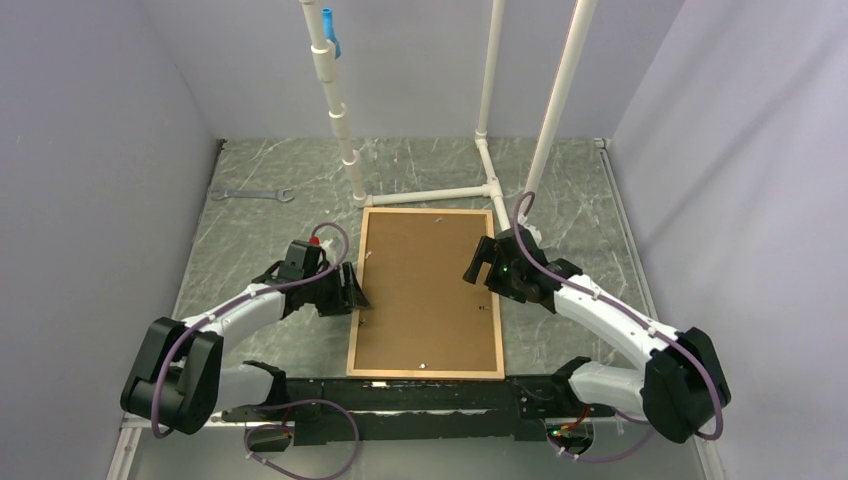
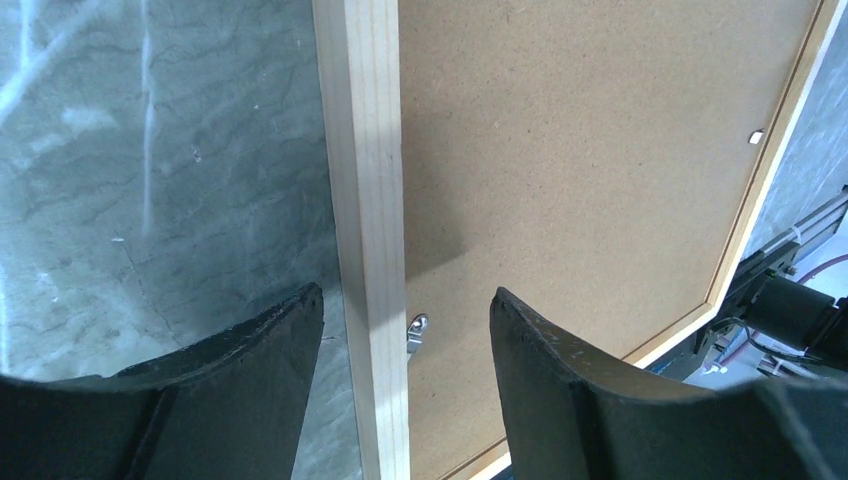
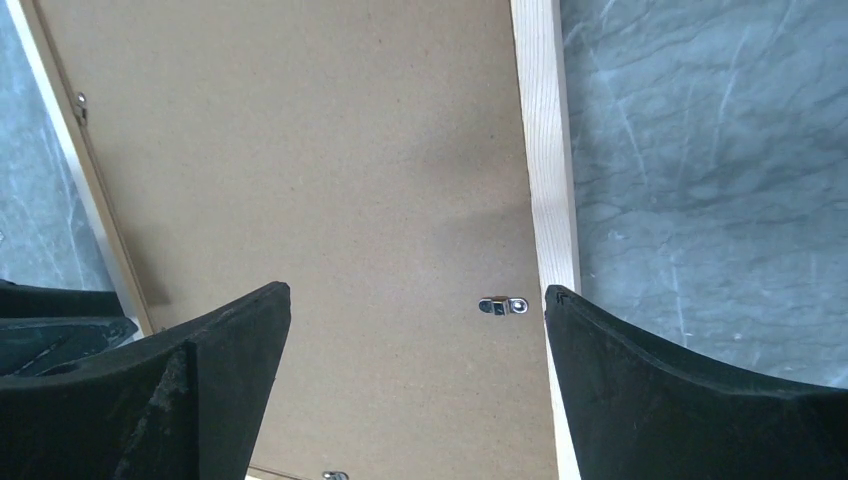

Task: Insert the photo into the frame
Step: Place the photo frame item in the photo frame.

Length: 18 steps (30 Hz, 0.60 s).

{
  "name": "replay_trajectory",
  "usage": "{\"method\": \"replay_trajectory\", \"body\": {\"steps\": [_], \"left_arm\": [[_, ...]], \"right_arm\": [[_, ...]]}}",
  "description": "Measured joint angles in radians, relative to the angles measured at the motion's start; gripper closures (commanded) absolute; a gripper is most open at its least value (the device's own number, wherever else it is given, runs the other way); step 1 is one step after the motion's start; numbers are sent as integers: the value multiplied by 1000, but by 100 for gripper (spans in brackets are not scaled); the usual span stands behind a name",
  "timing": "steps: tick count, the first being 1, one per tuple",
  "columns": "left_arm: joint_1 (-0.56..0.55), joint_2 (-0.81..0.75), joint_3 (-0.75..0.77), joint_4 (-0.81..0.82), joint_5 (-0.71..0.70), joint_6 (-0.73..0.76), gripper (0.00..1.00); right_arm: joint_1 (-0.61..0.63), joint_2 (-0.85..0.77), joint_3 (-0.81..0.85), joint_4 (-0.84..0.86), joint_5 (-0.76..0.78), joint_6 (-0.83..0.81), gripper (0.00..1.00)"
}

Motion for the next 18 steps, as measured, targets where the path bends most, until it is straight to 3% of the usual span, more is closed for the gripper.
{"method": "replay_trajectory", "body": {"steps": [9, 18], "left_arm": [[-2, -10, 16, -51, -40, 7, 33], [-5, -10, 23, -64, -53, 23, 33]], "right_arm": [[-1, -63, 4, -54, 43, -35, 0], [-39, -66, -114, -48, -34, -57, 1]]}}
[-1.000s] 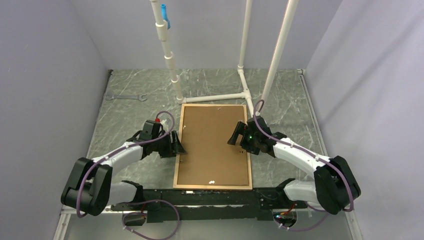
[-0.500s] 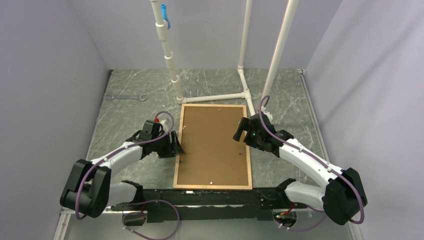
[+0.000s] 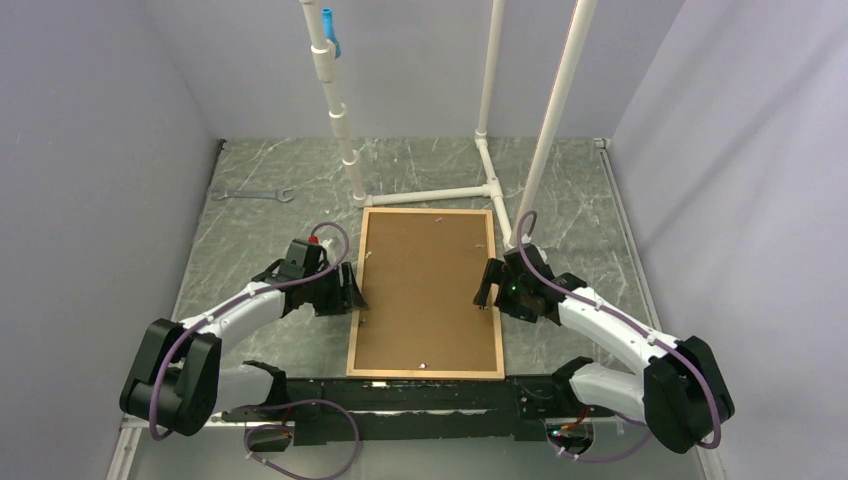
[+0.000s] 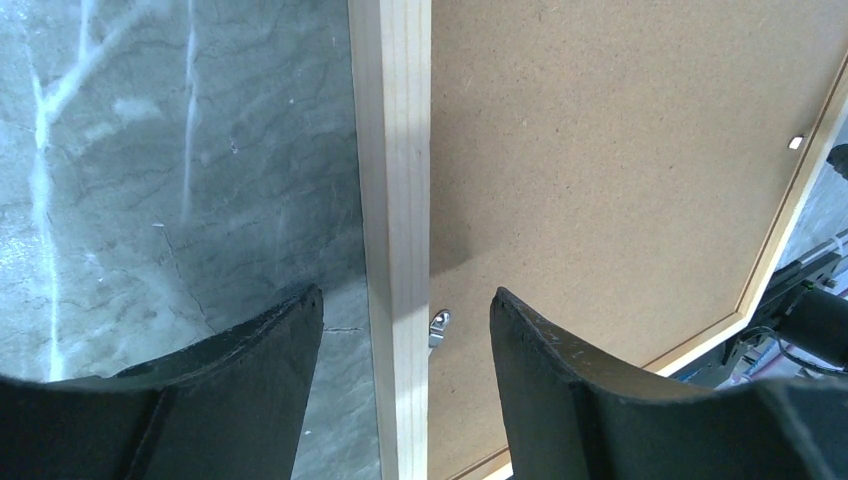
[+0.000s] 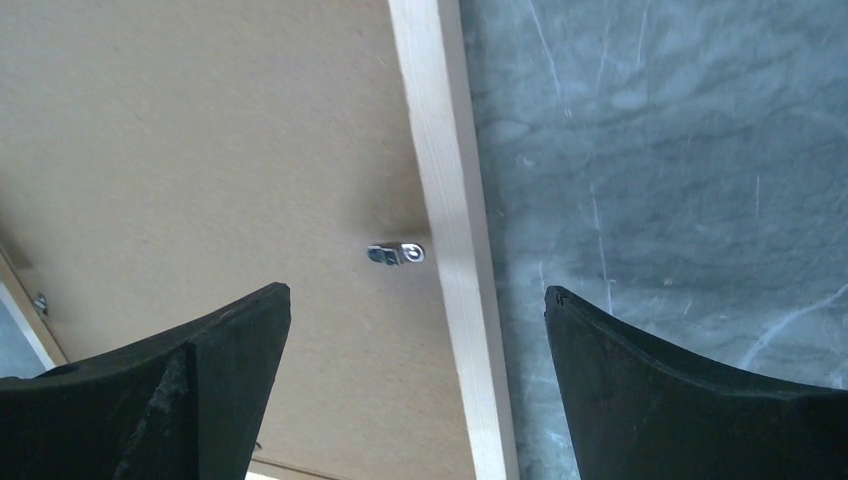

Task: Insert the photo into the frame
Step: Place the photo frame item in the photo frame, then install the photo frame at the center of the board.

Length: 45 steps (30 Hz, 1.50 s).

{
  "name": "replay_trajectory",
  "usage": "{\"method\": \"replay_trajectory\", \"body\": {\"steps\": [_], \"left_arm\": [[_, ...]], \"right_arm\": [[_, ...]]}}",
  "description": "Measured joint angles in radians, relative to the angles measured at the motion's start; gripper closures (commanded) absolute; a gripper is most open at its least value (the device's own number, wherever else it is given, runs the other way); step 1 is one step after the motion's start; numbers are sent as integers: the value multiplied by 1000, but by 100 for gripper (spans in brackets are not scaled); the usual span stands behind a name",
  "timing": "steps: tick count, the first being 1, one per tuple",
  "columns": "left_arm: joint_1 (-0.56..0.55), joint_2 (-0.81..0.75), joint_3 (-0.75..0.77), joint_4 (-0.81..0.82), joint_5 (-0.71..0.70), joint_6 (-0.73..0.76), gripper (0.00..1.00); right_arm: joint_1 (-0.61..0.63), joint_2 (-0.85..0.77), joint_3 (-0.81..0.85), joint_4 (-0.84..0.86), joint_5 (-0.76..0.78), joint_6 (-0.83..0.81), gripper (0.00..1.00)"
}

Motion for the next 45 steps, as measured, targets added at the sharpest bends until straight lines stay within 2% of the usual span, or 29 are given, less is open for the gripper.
{"method": "replay_trajectory", "body": {"steps": [7, 12, 19, 22, 27, 35, 40, 43, 45], "left_arm": [[-43, 1, 0, 17, -43, 7, 36], [-137, 23, 31, -4, -131, 28, 39], [-179, 40, 61, -50, -185, 58, 41], [-195, 40, 69, -79, -206, 73, 43], [-232, 39, 93, -159, -246, 75, 38], [-294, 60, 153, -300, -341, 74, 47], [-303, 77, 159, -303, -387, 51, 46], [-305, 78, 159, -298, -401, 38, 51], [-305, 78, 159, -282, -415, 29, 60]], "right_arm": [[-20, 5, -49, 32, -97, -22, 5], [-19, 45, -50, 61, -138, -36, 12], [-21, 60, -58, 98, -155, -37, 22], [-23, 73, -58, 114, -160, -37, 23], [-23, 85, -55, 131, -166, -37, 24], [-23, 85, -55, 131, -166, -37, 23], [-23, 85, -55, 132, -166, -37, 23], [-23, 85, -55, 132, -167, -37, 23], [-23, 85, -55, 132, -167, -37, 24]]}}
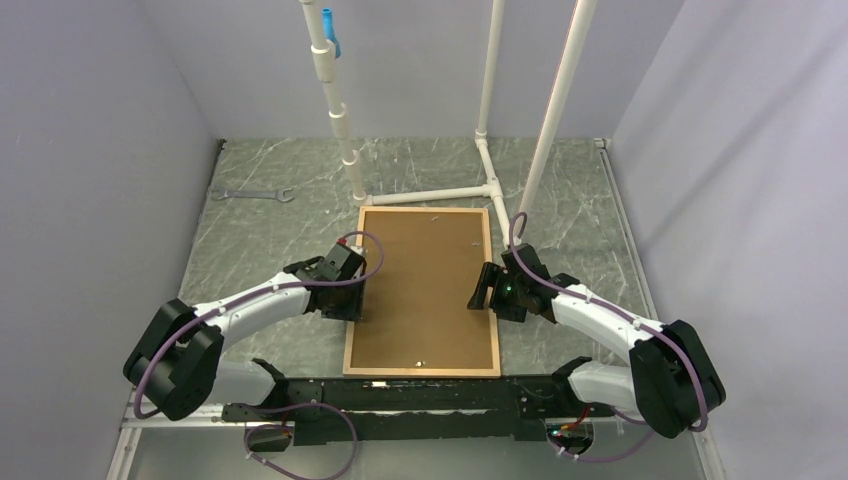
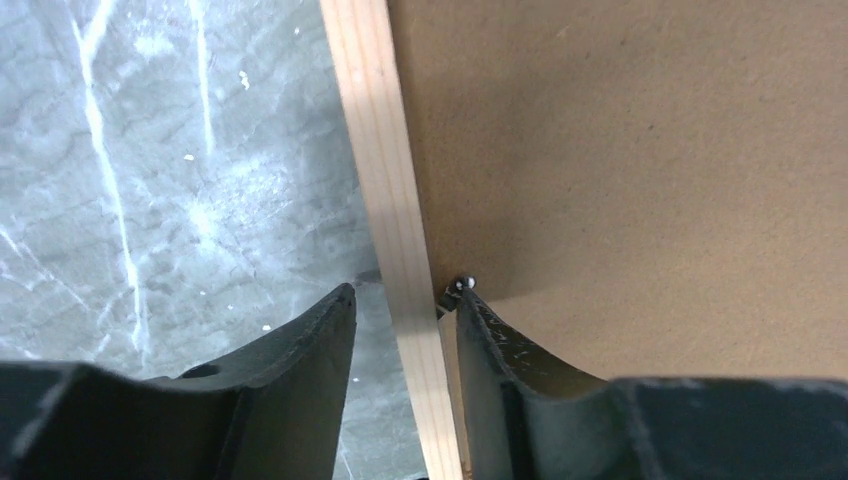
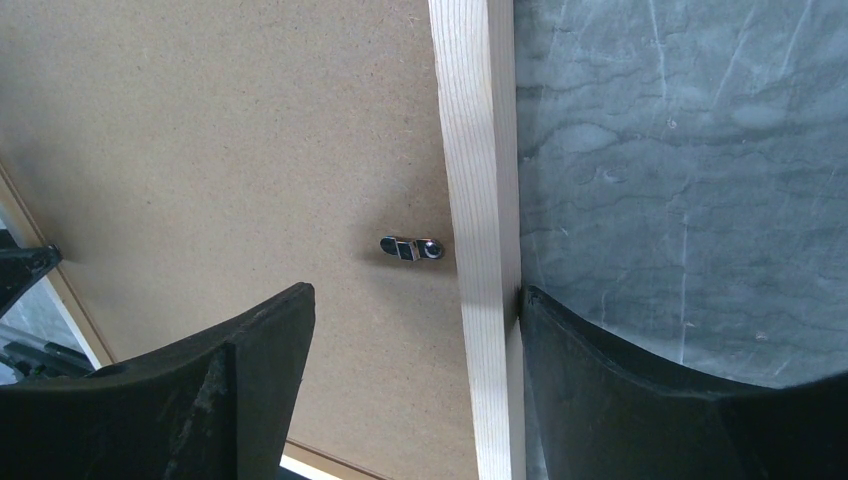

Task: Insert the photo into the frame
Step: Install the photo frame at the center of the board.

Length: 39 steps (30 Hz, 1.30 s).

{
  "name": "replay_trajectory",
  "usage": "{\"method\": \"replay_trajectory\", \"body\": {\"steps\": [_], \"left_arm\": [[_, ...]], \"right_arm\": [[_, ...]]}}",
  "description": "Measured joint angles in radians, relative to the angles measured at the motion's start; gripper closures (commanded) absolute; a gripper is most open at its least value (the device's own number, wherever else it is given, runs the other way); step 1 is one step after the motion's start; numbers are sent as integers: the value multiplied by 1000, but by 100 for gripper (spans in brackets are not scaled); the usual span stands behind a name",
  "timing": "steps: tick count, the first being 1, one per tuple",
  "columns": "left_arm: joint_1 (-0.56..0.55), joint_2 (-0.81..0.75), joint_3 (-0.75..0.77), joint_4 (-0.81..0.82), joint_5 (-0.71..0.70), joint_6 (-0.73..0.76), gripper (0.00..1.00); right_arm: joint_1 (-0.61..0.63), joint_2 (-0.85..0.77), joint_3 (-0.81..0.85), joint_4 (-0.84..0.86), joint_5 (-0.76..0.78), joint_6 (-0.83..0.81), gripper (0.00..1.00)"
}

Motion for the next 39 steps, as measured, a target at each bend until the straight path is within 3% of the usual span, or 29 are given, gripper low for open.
{"method": "replay_trajectory", "body": {"steps": [12, 16, 18, 21, 22, 26, 39], "left_arm": [[-8, -46, -47, 83, 8, -17, 100], [-6, -77, -65, 96, 13, -17, 100], [-5, -96, -69, 95, 14, -17, 85], [-3, -130, -69, 91, 14, -14, 39], [-3, -147, -69, 97, 16, -14, 33], [-1, -195, -66, 102, 31, -16, 26], [11, -172, -66, 125, 66, -17, 26]], "right_arm": [[0, -4, -1, -1, 0, -5, 21], [1, -12, 5, -28, 18, -19, 20], [2, -14, 16, -64, 42, -31, 20], [2, -14, 31, -113, 84, -47, 20], [2, -13, 39, -129, 100, -54, 21], [2, 11, 73, -156, 141, -74, 22], [24, 115, 129, -159, 174, -116, 28]]}}
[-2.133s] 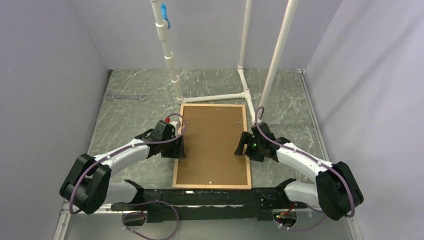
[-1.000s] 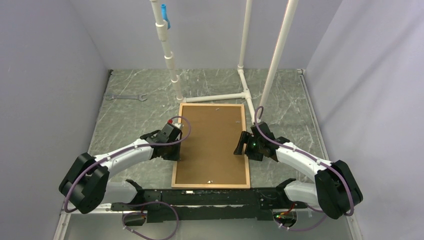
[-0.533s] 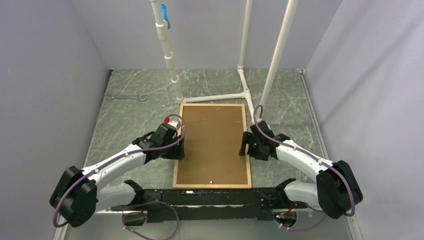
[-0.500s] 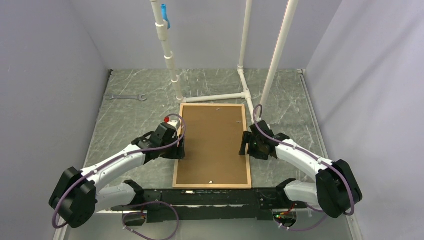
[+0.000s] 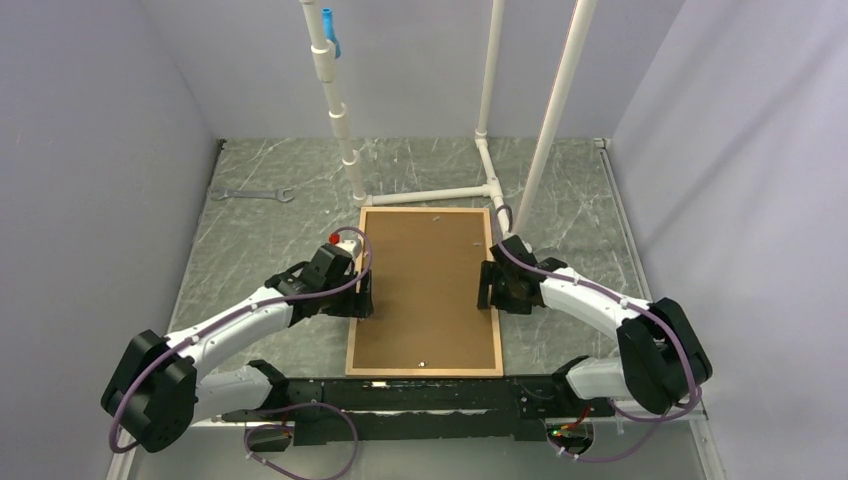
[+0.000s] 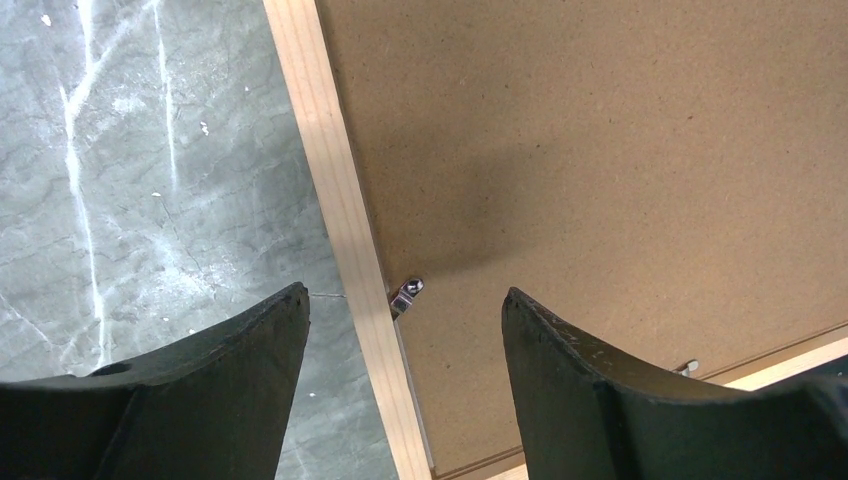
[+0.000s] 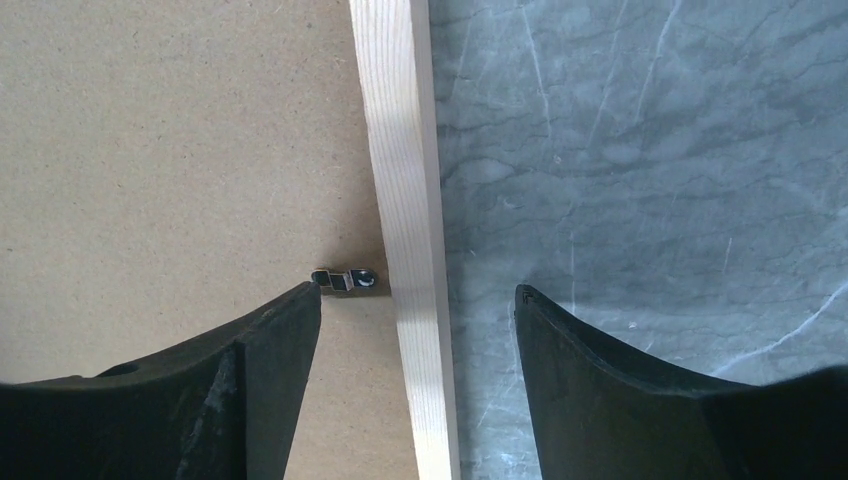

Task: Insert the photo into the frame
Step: Install the photo frame at the center of the board.

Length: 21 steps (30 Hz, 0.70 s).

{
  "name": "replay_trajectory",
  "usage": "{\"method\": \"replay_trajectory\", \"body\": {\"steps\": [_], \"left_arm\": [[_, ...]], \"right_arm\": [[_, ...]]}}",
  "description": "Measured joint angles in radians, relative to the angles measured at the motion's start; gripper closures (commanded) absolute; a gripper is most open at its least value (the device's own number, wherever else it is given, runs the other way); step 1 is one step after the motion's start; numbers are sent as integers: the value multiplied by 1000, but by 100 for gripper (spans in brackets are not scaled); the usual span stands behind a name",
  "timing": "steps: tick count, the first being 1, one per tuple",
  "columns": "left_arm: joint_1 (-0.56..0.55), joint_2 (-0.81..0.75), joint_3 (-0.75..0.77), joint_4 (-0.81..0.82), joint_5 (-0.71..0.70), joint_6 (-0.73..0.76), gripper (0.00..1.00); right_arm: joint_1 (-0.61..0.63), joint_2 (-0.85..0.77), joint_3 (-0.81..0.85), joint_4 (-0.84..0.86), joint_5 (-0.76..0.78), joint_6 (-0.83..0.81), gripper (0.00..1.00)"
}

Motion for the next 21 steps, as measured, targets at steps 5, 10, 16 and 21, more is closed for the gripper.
{"method": "replay_trajectory", "body": {"steps": [5, 10, 16, 21], "left_arm": [[2, 9, 0, 3, 4, 0, 27], [2, 16, 0, 16, 17, 0, 28], [3, 34, 0, 26, 26, 0, 29], [3, 42, 0, 38, 31, 0, 30]], "right_arm": [[29, 12, 2, 0, 27, -3, 33], [74, 32, 23, 2, 77, 5, 40], [135, 63, 56, 2, 177, 27, 40], [151, 93, 82, 1, 227, 37, 47]]}}
